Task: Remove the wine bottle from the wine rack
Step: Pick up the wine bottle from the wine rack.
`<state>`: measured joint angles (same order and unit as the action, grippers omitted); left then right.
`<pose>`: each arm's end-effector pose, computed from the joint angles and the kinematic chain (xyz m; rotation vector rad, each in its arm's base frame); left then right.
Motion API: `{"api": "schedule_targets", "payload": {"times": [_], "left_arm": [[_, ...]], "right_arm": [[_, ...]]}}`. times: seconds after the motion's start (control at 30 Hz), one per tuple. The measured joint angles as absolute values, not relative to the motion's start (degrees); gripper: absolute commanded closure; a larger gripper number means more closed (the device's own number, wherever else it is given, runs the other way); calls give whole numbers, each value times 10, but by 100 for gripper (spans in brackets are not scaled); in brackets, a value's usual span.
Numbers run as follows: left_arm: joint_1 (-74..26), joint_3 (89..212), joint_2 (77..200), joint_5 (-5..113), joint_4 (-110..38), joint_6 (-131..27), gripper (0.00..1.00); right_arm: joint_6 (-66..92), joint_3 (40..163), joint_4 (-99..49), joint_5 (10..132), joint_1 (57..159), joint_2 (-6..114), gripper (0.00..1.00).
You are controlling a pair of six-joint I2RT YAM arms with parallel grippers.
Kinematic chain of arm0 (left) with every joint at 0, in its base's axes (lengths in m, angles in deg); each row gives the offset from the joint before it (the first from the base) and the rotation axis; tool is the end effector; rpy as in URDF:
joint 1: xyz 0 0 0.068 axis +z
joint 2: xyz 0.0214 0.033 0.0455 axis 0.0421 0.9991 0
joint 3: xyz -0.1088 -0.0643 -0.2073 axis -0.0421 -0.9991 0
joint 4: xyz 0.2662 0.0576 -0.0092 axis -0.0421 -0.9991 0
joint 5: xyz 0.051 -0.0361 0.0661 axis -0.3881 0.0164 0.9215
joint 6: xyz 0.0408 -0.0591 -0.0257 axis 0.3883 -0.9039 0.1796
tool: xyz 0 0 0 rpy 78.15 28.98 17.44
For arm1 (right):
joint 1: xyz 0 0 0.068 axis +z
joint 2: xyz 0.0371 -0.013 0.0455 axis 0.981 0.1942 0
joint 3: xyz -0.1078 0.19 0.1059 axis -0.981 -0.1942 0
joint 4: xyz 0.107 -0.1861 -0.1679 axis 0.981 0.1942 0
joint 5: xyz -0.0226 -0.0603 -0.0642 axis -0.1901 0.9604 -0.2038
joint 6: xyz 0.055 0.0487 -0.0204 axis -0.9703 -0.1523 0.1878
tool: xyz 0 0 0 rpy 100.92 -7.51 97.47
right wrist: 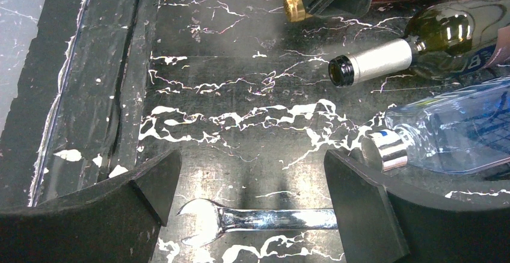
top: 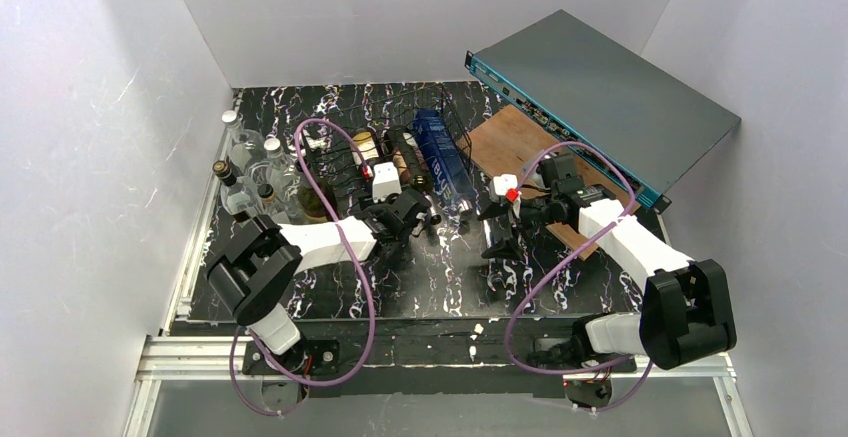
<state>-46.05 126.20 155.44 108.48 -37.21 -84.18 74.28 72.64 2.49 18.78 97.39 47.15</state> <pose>0.2614 -0.2251 0.1274 -0.2945 2.0492 -0.0341 0.2409 0.1401 0.1863 -1.5546 1.4549 0.9510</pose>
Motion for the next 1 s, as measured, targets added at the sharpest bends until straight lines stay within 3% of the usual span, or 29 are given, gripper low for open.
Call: {"api": "schedule_targets", "payload": {"times": [1.0], "left_arm": [[-431, 1262, 1622, 1080, -337, -863, 49]], "right_arm": [[768, 727, 49, 188, 974, 477, 2]]}}
